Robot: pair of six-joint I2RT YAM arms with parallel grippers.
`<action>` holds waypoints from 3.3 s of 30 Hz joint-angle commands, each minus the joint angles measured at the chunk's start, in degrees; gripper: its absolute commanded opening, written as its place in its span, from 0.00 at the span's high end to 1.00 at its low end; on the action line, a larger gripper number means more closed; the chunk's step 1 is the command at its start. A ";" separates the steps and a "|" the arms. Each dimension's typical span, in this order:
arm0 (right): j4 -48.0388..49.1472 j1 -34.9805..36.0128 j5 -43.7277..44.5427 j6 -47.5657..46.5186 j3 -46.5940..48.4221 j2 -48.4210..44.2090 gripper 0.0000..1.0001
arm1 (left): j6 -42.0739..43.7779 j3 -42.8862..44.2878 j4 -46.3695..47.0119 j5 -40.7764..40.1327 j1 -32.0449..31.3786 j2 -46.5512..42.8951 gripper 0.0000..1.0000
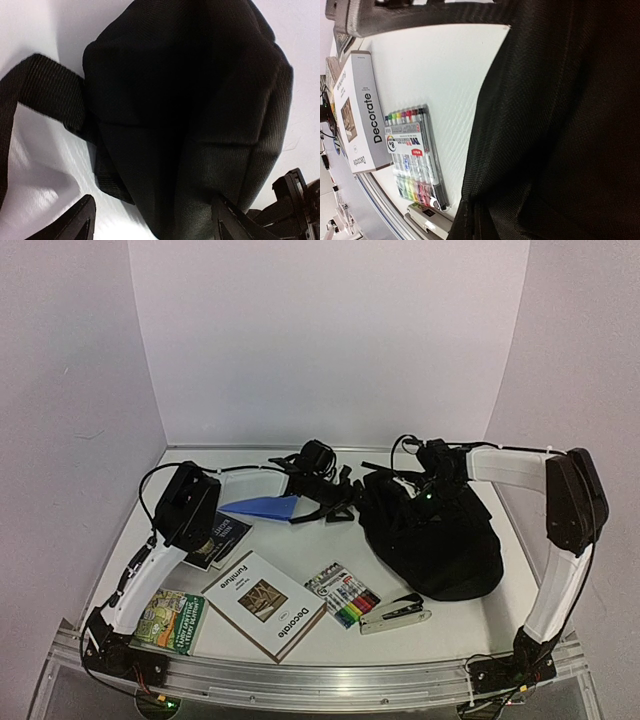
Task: Pack the student bag
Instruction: Unzip the student bag at the center of the board.
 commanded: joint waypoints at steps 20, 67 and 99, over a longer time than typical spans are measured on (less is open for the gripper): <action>1.48 2.35 -1.05 -3.10 9.79 2.24 1.00 | -6.00 -4.06 12.03 4.76 1.11 -5.05 0.23; -2.64 3.95 -1.20 -7.86 16.25 4.88 1.00 | -9.55 -5.14 15.07 6.78 1.85 -2.99 0.93; -7.79 4.01 -2.99 -12.55 9.63 -0.73 1.00 | -3.79 -2.38 3.99 3.59 8.31 -7.36 0.41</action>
